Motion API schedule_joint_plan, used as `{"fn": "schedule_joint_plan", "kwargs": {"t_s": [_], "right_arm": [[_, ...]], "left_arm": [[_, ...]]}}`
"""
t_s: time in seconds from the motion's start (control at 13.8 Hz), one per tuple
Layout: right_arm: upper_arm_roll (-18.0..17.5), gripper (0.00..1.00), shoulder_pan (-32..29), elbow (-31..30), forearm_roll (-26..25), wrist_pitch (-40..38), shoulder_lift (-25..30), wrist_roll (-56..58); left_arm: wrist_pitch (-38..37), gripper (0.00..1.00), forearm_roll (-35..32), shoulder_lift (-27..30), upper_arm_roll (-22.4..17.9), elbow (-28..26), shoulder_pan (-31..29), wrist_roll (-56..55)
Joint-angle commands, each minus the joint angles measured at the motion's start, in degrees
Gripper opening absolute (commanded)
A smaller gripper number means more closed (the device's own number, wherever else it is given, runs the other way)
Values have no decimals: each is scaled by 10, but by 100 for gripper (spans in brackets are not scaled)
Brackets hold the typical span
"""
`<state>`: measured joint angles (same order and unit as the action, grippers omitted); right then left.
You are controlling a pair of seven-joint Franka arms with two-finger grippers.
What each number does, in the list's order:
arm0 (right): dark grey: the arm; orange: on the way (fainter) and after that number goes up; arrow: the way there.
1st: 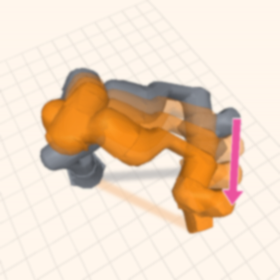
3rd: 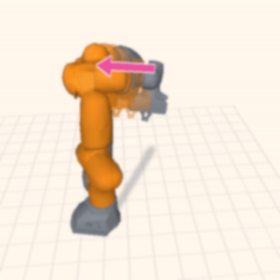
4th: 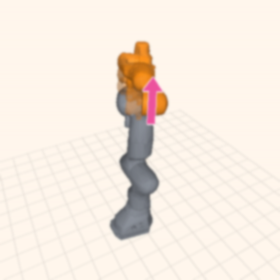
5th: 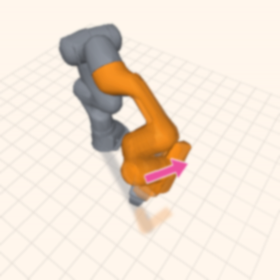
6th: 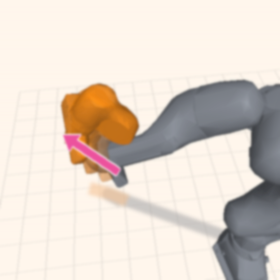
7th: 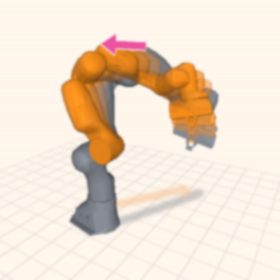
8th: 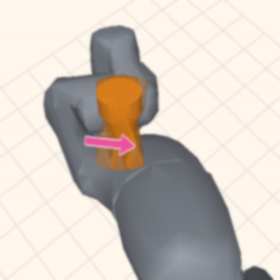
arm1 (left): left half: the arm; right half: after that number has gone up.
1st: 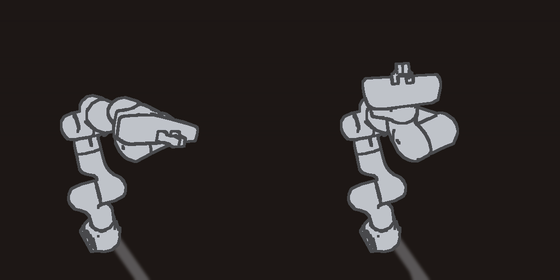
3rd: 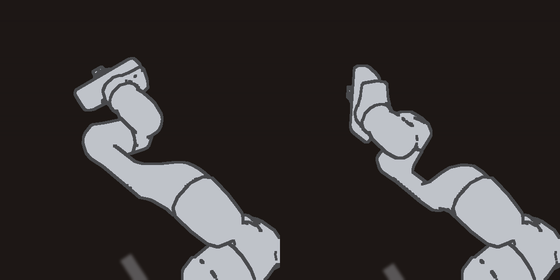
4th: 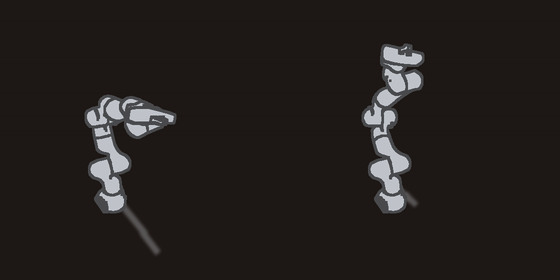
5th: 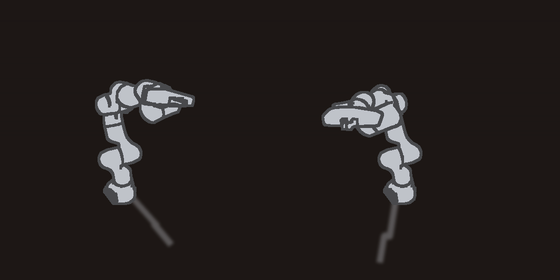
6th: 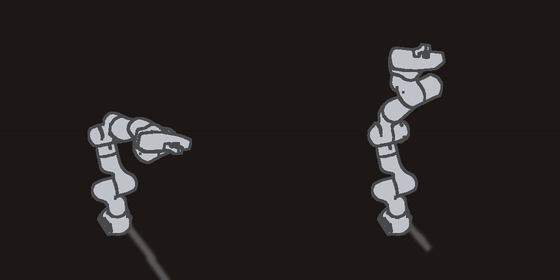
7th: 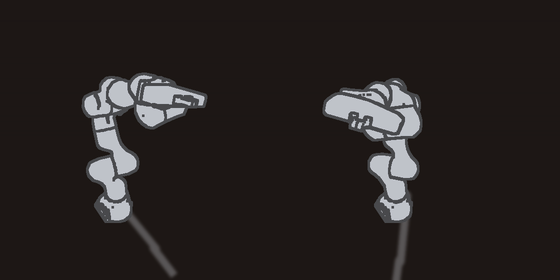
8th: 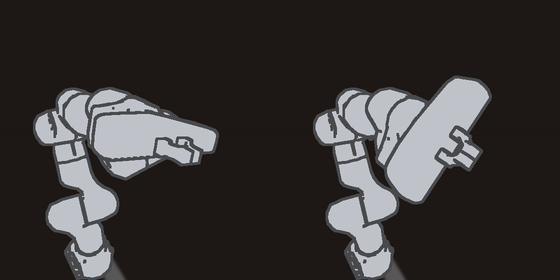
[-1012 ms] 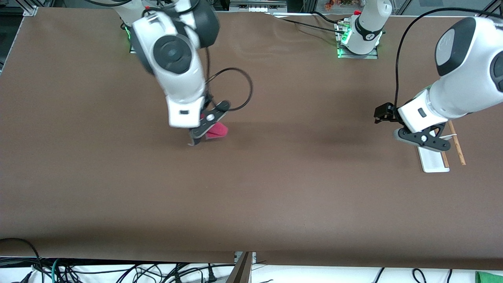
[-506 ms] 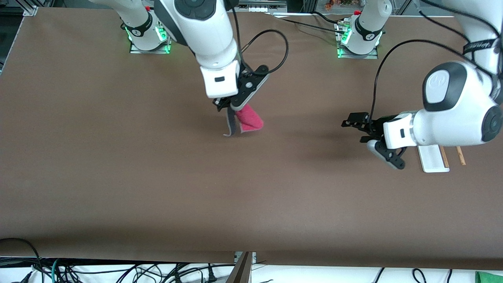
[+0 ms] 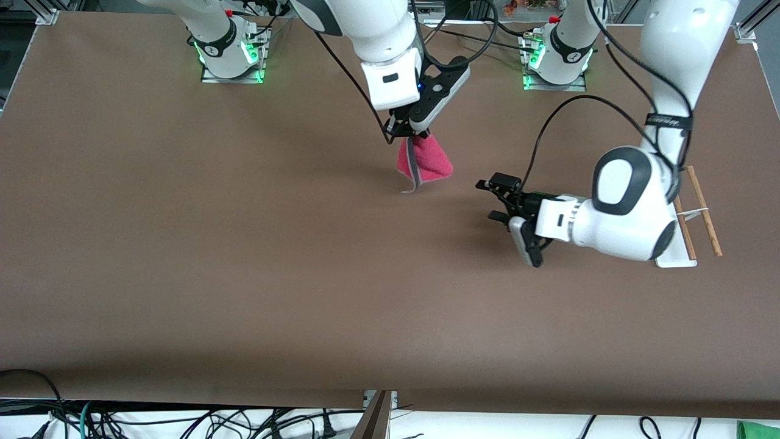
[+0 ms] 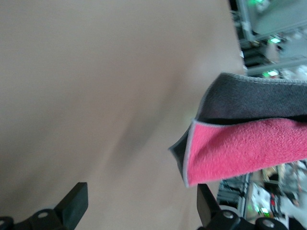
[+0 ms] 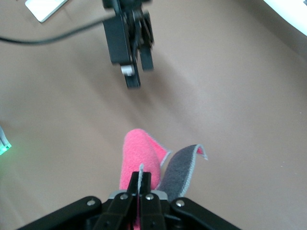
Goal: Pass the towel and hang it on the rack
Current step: 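Raise the towel with the right gripper while the left gripper approaches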
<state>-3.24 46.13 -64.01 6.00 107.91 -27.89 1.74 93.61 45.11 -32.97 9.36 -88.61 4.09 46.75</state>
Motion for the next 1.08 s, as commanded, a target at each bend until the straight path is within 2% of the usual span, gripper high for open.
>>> {"fn": "schedule_joint_plan", "kwargs": {"t_s": [0.0,0.22,0.51,0.72,1.01], "right_arm": [[-2,0,8,4,0,5,11,-31],[-1,0,12,4,0,5,13,-49],[-2,0,21,4,-2,29,14,-59],[-3,0,24,4,-2,54,14,-59],[-3,0,27,4,-2,66,13,-88]], "left_arm": [[-47,100,64,-34,2,-1,-7,95],[-111,100,86,-58,4,-6,-8,110],[-124,100,182,-75,13,-54,-2,202],[-131,98,205,-85,15,-56,-2,229],[-179,97,214,-85,16,-54,-9,230]]}}
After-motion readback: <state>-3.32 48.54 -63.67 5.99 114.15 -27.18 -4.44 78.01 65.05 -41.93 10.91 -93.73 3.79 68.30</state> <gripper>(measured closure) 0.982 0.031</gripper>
